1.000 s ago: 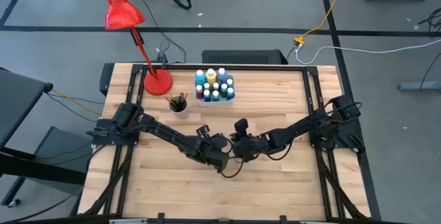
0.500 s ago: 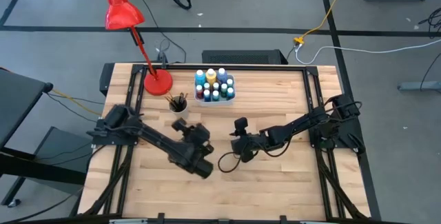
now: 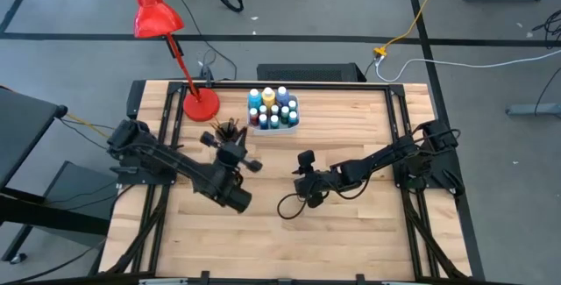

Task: Pick & Place Paint Supplies
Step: Put the black paint brush into the white cup, then return to Home Position

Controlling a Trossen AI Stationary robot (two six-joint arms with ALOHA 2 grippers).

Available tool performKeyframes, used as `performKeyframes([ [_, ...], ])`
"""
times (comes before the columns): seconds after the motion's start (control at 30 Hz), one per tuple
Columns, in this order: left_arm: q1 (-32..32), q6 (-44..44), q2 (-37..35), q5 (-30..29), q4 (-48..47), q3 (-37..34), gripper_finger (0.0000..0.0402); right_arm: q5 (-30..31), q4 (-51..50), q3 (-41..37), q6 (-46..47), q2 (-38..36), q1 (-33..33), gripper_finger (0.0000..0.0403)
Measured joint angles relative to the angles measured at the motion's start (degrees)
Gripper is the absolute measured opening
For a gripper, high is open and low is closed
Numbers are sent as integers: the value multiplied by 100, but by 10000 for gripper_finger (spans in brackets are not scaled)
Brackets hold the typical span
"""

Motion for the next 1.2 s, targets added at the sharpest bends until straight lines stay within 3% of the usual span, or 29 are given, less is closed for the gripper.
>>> performKeyframes([
  [0.43, 864, -1901, -282, -240, 450, -2268, 20, -11, -36, 2, 20, 0, 0, 164],
  [0.7, 874, -3033, -295, -244, 846, -2991, 34, -19, -1, 2, 109, 0, 0, 164],
  [0.87, 876, -2728, -293, -227, 1694, -3155, 52, -32, 10, 2, 109, 0, 0, 164],
  [1.2, 874, -1037, -293, 288, 2879, -3155, 77, -354, 8, 2, 107, 0, 0, 164],
])
